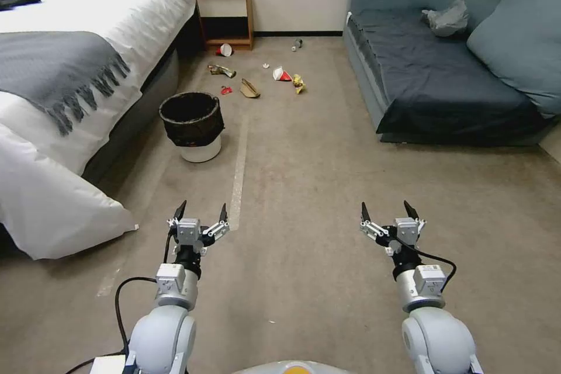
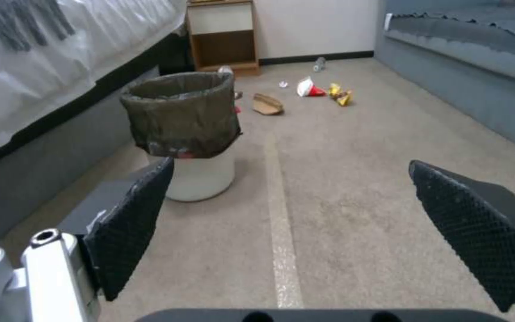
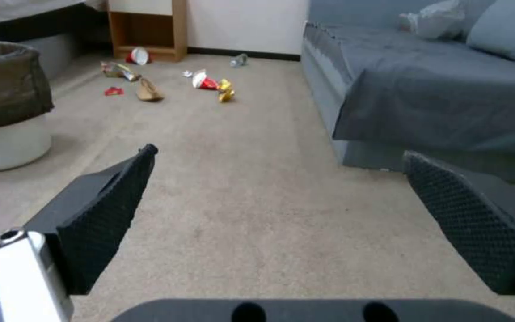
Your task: Pick up the trash can from the floor.
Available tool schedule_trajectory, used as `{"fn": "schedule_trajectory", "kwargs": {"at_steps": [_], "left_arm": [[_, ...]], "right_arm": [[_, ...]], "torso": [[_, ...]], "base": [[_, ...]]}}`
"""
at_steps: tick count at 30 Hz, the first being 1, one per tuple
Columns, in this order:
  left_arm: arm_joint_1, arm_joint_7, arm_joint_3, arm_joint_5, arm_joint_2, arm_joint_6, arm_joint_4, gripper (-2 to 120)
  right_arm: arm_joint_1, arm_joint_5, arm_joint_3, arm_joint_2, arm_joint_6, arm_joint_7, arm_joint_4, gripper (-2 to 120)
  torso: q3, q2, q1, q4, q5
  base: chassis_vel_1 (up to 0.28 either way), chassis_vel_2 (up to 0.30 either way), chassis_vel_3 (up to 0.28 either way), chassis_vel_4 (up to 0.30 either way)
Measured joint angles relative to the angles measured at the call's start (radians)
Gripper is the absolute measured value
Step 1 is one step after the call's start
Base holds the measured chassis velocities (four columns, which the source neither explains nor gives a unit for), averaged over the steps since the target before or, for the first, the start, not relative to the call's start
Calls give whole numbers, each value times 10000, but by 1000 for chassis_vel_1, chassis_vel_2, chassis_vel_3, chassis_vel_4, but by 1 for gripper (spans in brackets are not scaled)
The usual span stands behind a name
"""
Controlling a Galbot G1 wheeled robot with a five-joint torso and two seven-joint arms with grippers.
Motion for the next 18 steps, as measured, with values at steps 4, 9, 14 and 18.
{"fn": "schedule_trajectory", "kwargs": {"at_steps": [4,9,14,18], "left_arm": [[1,0,0,0,0,0,0,98],[0,0,0,0,0,0,0,98],[1,0,-1,0,0,0,0,98],[0,0,-1,-1,0,0,0,98]], "right_arm": [[0,0,0,0,0,0,0,100],[0,0,0,0,0,0,0,100],[0,0,0,0,0,0,0,100],[0,0,0,0,1,0,0,100]], "torso": [[0,0,1,0,0],[0,0,0,0,0],[0,0,0,0,0],[0,-1,1,0,0]], "base": [[0,0,0,0],[0,0,0,0],[0,0,0,0],[0,0,0,0]]}}
